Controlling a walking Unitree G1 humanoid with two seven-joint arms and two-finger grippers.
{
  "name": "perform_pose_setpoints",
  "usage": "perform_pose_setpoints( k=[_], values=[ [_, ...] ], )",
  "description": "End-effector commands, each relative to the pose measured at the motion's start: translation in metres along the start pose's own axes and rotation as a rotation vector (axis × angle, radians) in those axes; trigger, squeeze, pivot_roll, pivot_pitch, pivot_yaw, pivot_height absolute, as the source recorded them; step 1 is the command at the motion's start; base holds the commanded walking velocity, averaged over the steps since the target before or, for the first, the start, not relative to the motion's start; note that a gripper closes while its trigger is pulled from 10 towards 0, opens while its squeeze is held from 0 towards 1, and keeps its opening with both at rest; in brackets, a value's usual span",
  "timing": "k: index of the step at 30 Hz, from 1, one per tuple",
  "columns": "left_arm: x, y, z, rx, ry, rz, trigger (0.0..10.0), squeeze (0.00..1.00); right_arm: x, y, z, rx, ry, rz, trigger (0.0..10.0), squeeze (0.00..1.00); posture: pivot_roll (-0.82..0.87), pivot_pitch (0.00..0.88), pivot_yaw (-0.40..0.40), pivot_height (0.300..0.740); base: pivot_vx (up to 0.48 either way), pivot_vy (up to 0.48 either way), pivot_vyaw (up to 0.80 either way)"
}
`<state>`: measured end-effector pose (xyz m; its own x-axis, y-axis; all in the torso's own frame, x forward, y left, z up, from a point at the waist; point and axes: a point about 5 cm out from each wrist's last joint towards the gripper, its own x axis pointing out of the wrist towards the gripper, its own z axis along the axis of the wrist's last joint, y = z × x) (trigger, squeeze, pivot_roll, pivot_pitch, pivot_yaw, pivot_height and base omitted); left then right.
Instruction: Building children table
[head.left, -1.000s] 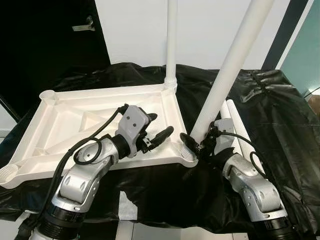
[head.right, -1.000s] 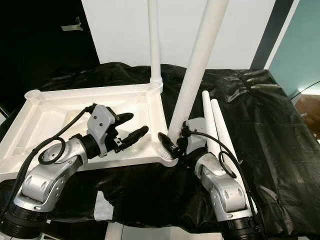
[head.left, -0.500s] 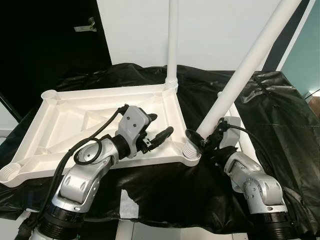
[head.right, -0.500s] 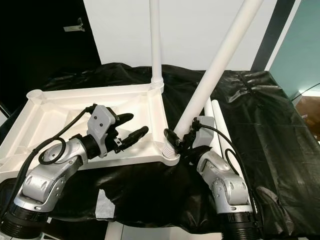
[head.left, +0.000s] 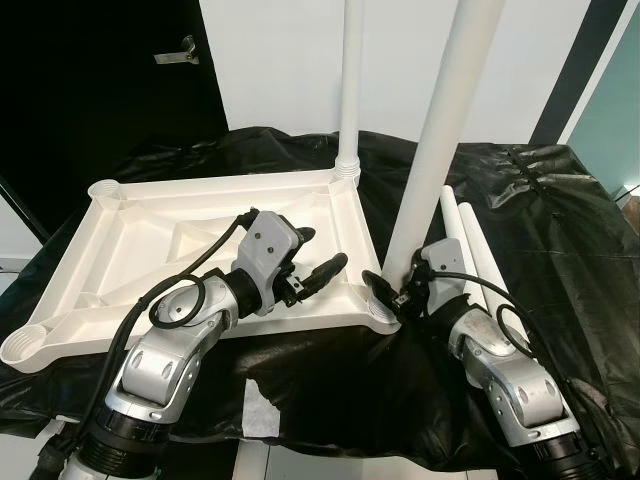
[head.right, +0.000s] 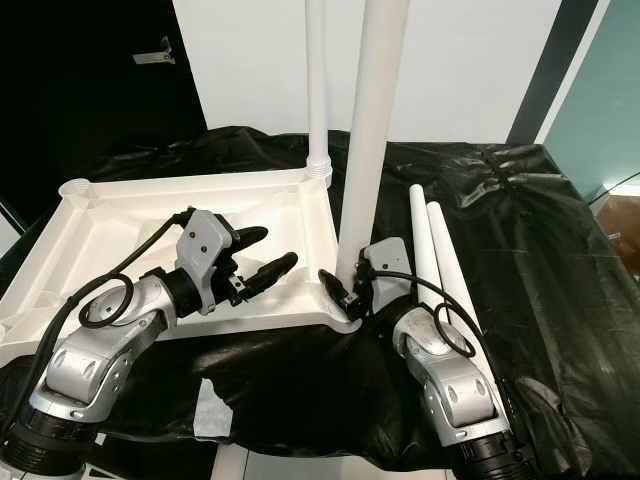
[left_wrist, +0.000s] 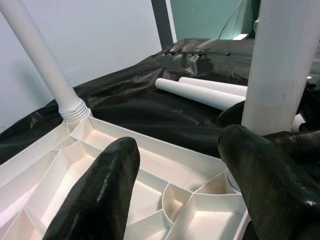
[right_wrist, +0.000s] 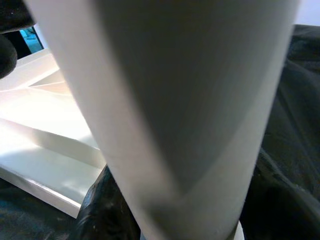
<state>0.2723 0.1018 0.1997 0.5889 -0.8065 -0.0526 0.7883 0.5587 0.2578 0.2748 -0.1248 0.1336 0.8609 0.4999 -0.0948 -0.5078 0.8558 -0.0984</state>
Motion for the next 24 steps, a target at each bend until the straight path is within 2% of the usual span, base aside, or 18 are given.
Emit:
perform_pose_setpoints(
  k=[1,5,6,10,12,13,14,15,22,24],
  values=[
    [-0.002,0.000,0.001,0.010,0.005,-0.022,10.0,0.00,-0.011,-0.001,-0.042,0.020,0.182,-0.005,10.0,0.00,-0.03,0.002,0.012,0.740,0.000,0.000,0.00],
    [-0.002,0.000,0.001,0.008,0.005,-0.023,10.0,0.00,-0.014,0.003,-0.042,0.044,0.137,0.024,10.0,0.00,-0.03,0.005,0.013,0.740,0.000,0.000,0.00],
    [-0.002,0.000,0.001,0.007,0.005,-0.025,10.0,0.00,-0.015,0.000,-0.038,0.039,0.090,-0.022,10.0,0.00,-0.03,0.007,0.014,0.740,0.000,0.000,0.00],
    [-0.002,0.000,0.001,0.007,0.005,-0.026,10.0,0.00,-0.014,-0.008,-0.033,0.033,0.057,-0.133,10.0,0.00,-0.03,0.010,0.015,0.740,0.000,0.000,0.00],
    [-0.002,0.000,0.001,0.004,0.004,-0.027,10.0,0.00,-0.012,-0.010,-0.028,0.076,0.020,-0.183,10.0,0.00,-0.03,0.011,0.016,0.740,0.000,0.000,0.00],
    [-0.002,0.000,0.001,0.004,0.004,-0.027,10.0,0.00,-0.012,-0.010,-0.028,0.076,0.020,-0.183,10.0,0.00,-0.03,0.011,0.016,0.740,0.000,0.000,0.00],
    [-0.001,0.000,0.001,0.002,0.002,-0.027,10.0,0.00,-0.009,-0.008,-0.027,0.127,0.006,-0.225,10.0,0.00,-0.03,0.014,0.018,0.740,0.000,0.000,0.00],
    [-0.001,0.000,0.001,0.002,0.002,-0.026,10.0,0.00,-0.008,-0.007,-0.028,0.136,0.007,-0.231,10.0,0.00,-0.03,0.014,0.018,0.740,0.000,0.000,0.00],
    [-0.001,0.002,0.002,0.005,0.003,-0.023,10.0,0.00,-0.007,-0.008,-0.027,0.151,-0.006,-0.246,10.0,0.00,-0.04,0.018,0.019,0.740,0.000,0.000,0.00],
    [-0.001,0.003,0.002,0.007,0.002,-0.018,10.0,0.00,-0.002,-0.006,-0.028,0.204,0.011,-0.306,10.0,0.00,-0.03,0.018,0.014,0.740,0.000,0.000,0.00]
  ],
)
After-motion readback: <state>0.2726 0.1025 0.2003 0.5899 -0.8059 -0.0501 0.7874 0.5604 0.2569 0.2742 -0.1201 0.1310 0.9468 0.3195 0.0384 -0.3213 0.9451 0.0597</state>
